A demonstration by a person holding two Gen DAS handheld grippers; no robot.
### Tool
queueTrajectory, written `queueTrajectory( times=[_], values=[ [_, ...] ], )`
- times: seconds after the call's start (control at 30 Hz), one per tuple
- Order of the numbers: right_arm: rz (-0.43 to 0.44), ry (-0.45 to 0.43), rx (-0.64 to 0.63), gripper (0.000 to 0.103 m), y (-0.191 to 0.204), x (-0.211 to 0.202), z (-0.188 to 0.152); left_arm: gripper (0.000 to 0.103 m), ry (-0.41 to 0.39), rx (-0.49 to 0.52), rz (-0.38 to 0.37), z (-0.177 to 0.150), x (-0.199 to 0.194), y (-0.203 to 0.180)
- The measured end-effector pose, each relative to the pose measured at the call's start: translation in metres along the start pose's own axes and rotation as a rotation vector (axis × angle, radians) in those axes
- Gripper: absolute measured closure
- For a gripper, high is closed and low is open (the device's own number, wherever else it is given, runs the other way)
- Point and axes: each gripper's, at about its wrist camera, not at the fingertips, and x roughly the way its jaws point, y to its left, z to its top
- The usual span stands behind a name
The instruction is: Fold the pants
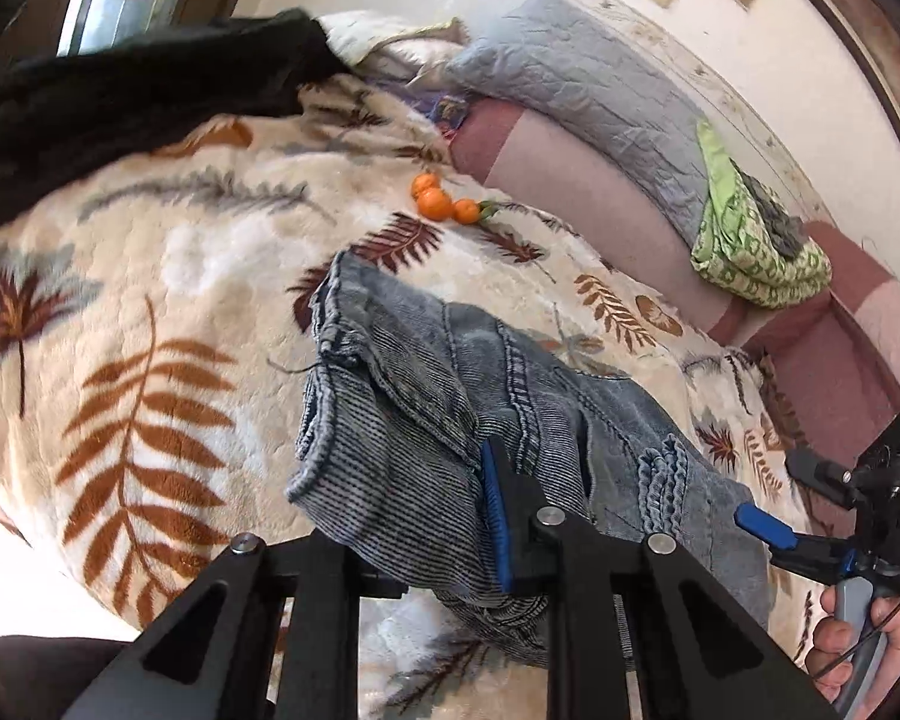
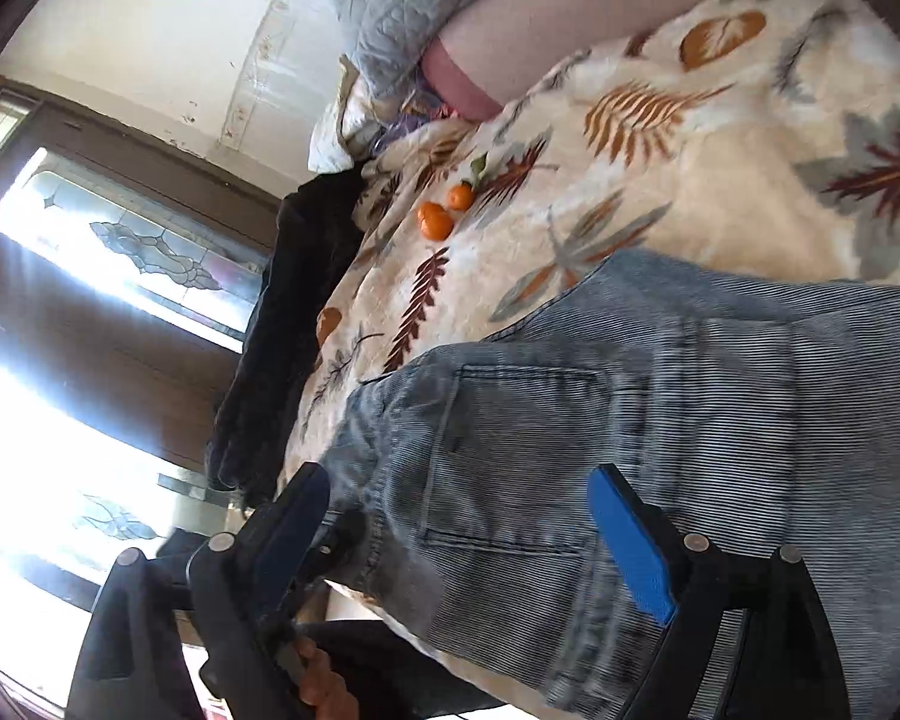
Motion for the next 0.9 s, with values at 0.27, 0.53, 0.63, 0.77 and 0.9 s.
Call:
queueTrajectory(
  times=[0.27, 0.53, 0.63, 0.77, 0.9],
  values=[
    [-0.033, -0.223, 0.162, 0.042, -0.090, -0.082, -0.021, 0.088, -0.085, 0.304, -0.004, 0.010, -0.029, -0.122],
    [0.048, -0.435, 0.367, 0.041, -0.151, -0.155, -0.025, 0.089, -0.006, 0.682, -0.090, -0.076, -0.005, -0.265],
    [0.064, -0.464, 0.421, 0.041, -0.166, -0.167, -0.029, 0.083, 0.368, 0.767, -0.092, -0.134, 0.075, -0.284],
    [0.069, -0.474, 0.431, 0.041, -0.173, -0.179, -0.035, 0.058, 0.374, 0.676, -0.279, -0.122, 0.047, -0.275],
    [0.045, -0.440, 0.415, 0.033, -0.173, -0.175, -0.034, 0.035, 0.191, 0.530, -0.371, -0.060, -0.011, -0.243]
  ],
)
